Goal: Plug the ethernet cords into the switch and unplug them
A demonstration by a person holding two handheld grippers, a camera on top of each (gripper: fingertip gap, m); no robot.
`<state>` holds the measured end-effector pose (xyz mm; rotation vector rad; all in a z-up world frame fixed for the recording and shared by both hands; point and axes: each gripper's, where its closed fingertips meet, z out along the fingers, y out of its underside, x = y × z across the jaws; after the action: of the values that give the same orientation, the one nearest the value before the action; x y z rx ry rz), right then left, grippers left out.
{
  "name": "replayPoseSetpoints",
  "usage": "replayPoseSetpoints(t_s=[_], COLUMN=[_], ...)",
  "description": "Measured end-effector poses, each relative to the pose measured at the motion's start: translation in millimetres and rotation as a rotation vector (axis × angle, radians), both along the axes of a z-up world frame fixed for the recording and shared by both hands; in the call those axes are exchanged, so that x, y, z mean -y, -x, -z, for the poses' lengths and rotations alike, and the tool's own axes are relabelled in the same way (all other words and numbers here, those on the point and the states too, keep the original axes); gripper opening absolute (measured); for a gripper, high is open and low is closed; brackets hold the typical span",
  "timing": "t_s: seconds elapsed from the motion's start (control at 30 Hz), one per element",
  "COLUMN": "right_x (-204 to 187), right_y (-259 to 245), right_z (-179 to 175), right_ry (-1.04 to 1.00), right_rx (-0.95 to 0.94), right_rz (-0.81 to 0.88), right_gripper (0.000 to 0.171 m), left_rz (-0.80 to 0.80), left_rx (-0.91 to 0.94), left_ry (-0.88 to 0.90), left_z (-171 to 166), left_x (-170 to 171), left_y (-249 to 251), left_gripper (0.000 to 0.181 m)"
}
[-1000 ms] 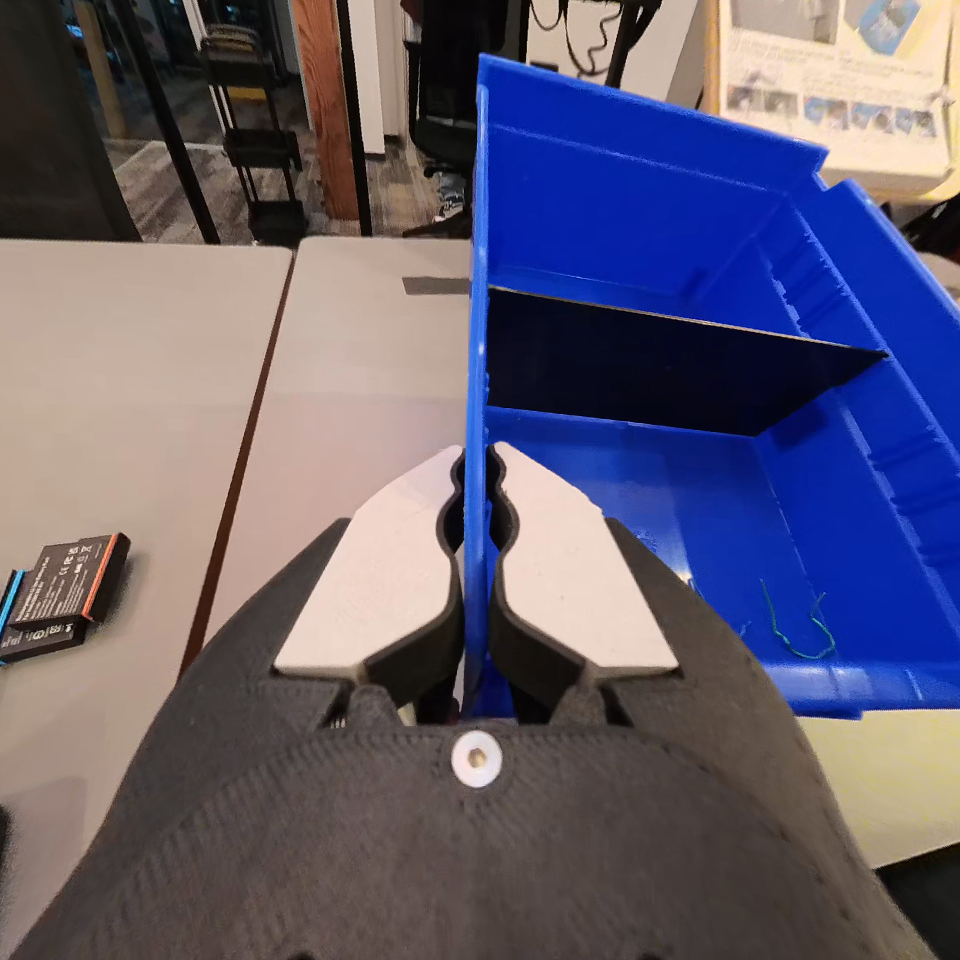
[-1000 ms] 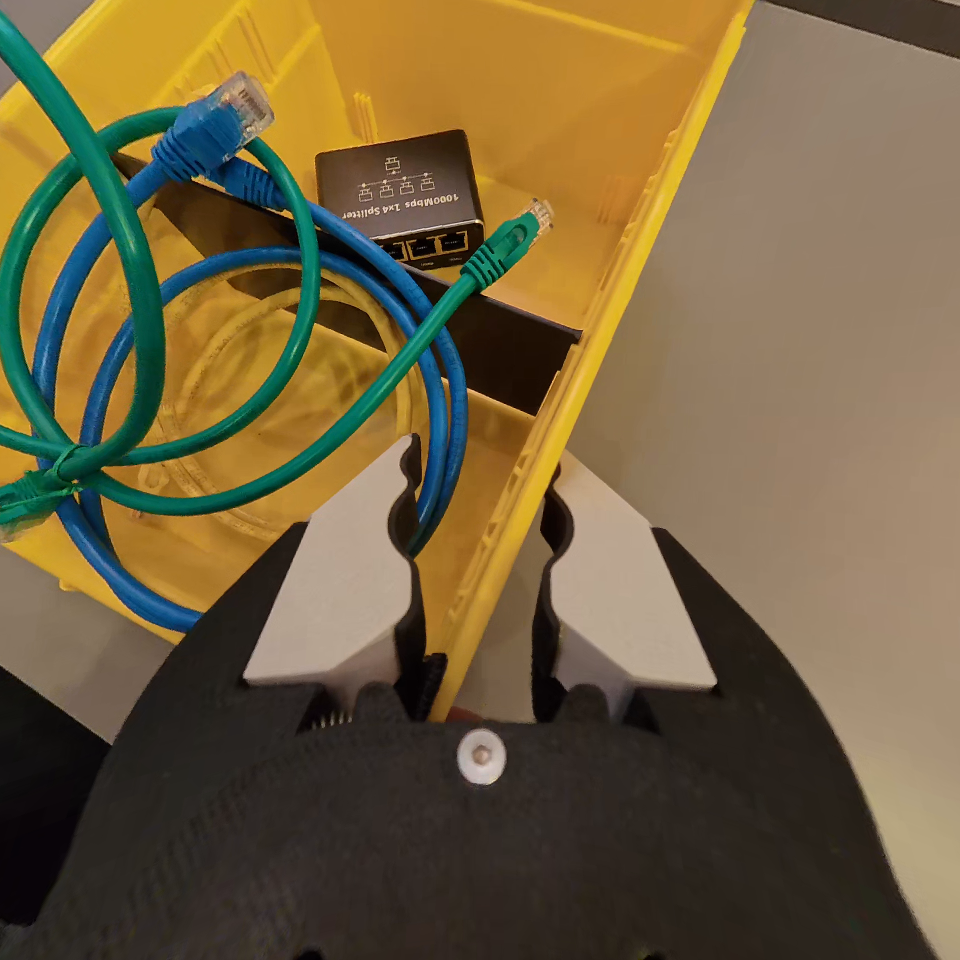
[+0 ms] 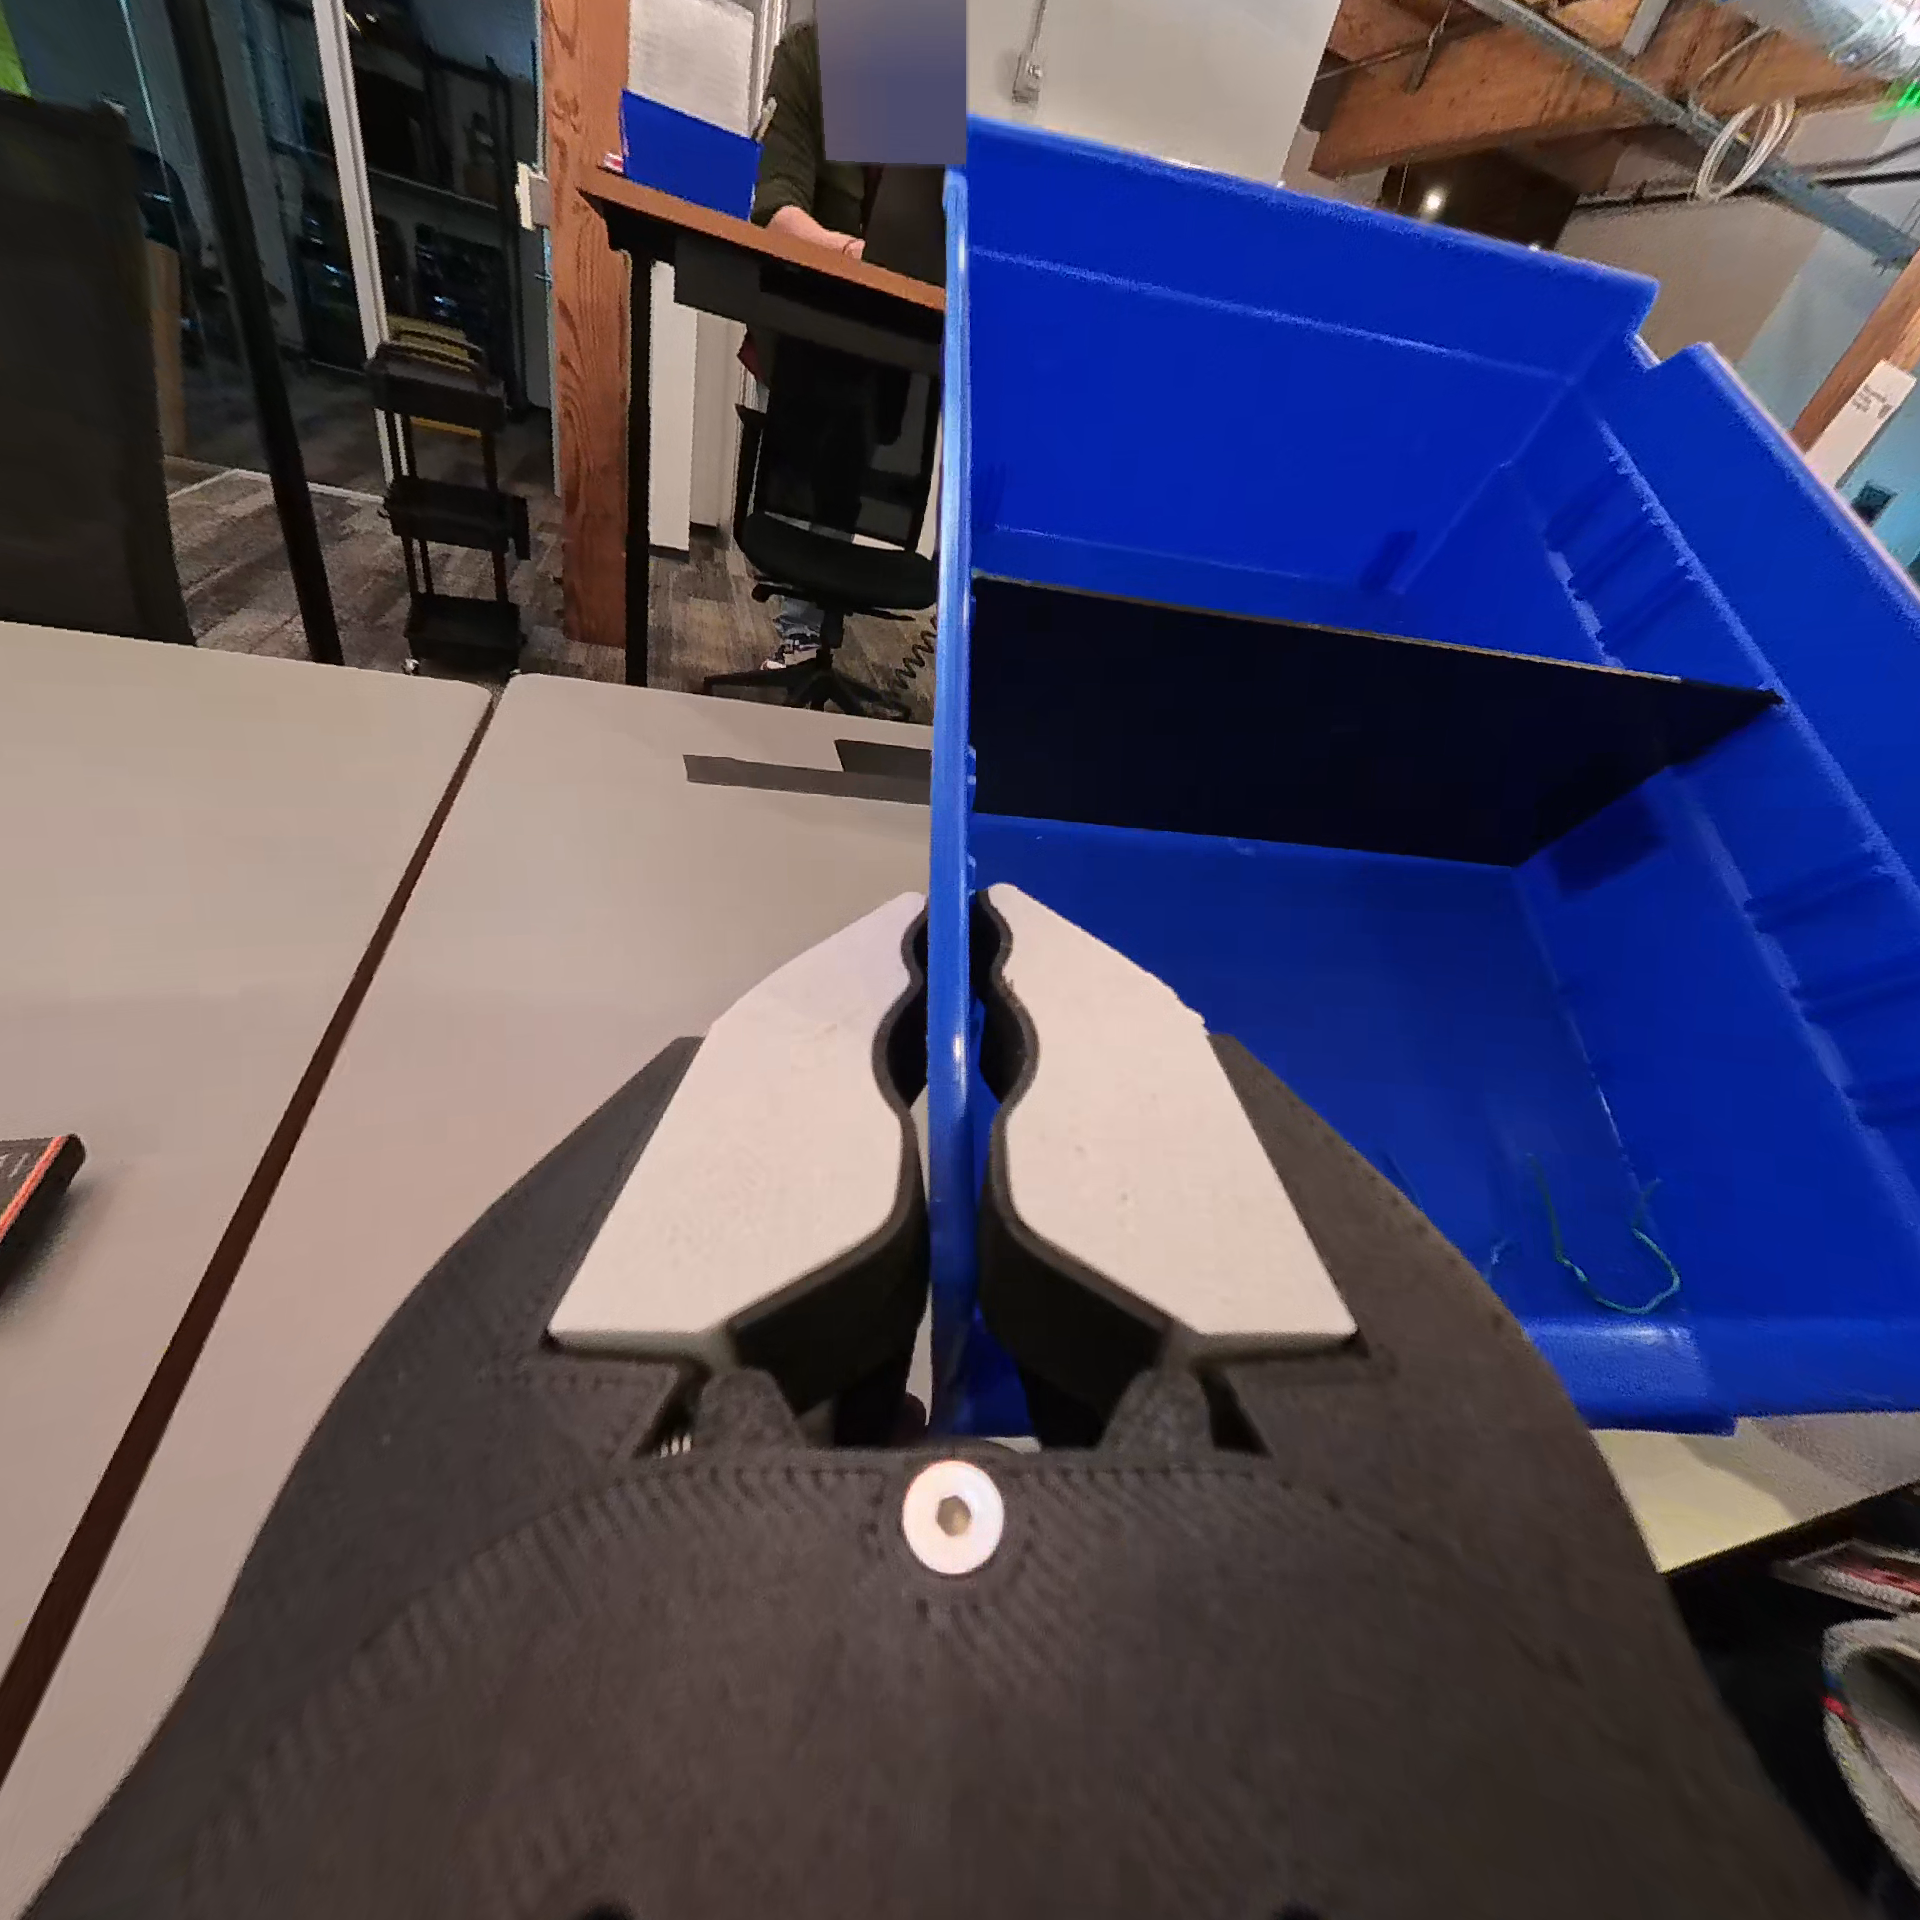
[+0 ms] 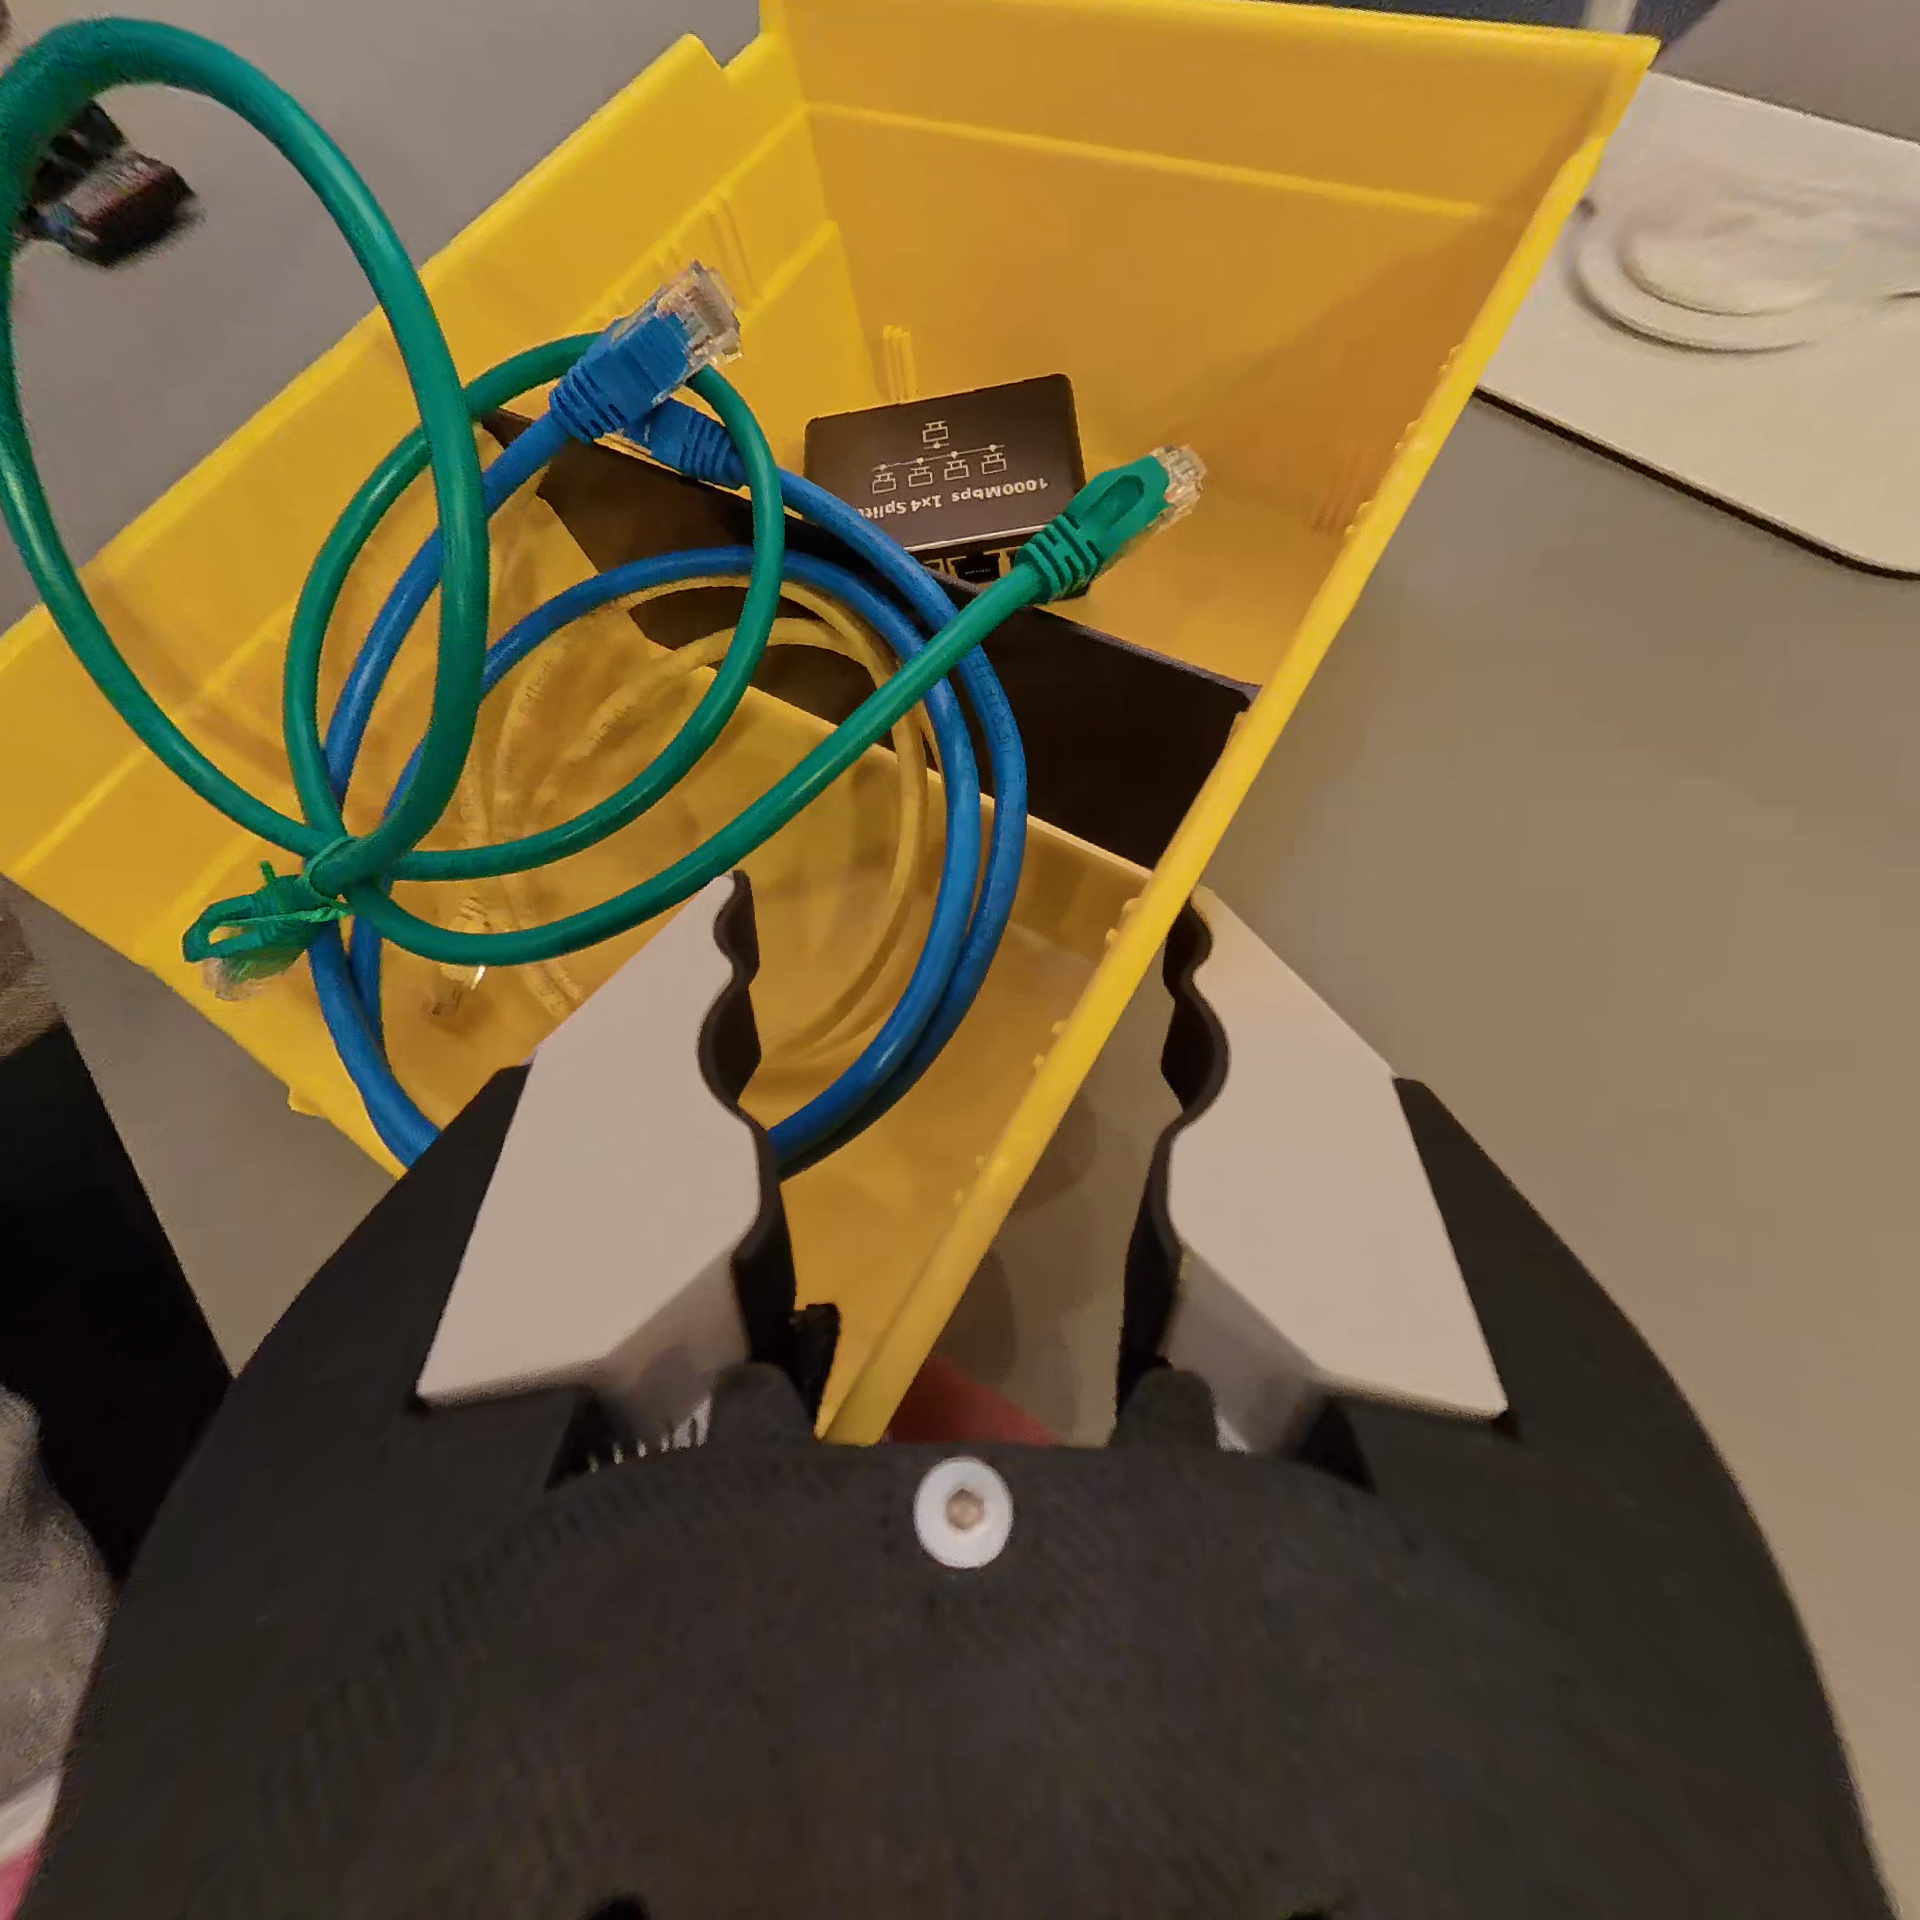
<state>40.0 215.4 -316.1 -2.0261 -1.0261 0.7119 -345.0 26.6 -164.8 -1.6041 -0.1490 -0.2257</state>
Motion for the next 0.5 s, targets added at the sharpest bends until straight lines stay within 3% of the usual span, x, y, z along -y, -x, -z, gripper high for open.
replayPoseSetpoints(t_s=[0.5], right_x=[50], right_y=[145], right_z=[-17], right_ry=[0.049], right_rx=[-0.162], right_rz=[-0.110], right_gripper=[0.101], left_rz=[-0.050], left_rx=[0.016], left_ry=[-0.063], left_z=[-18], left_x=[19], left_y=[21], left_gripper=[0.003])
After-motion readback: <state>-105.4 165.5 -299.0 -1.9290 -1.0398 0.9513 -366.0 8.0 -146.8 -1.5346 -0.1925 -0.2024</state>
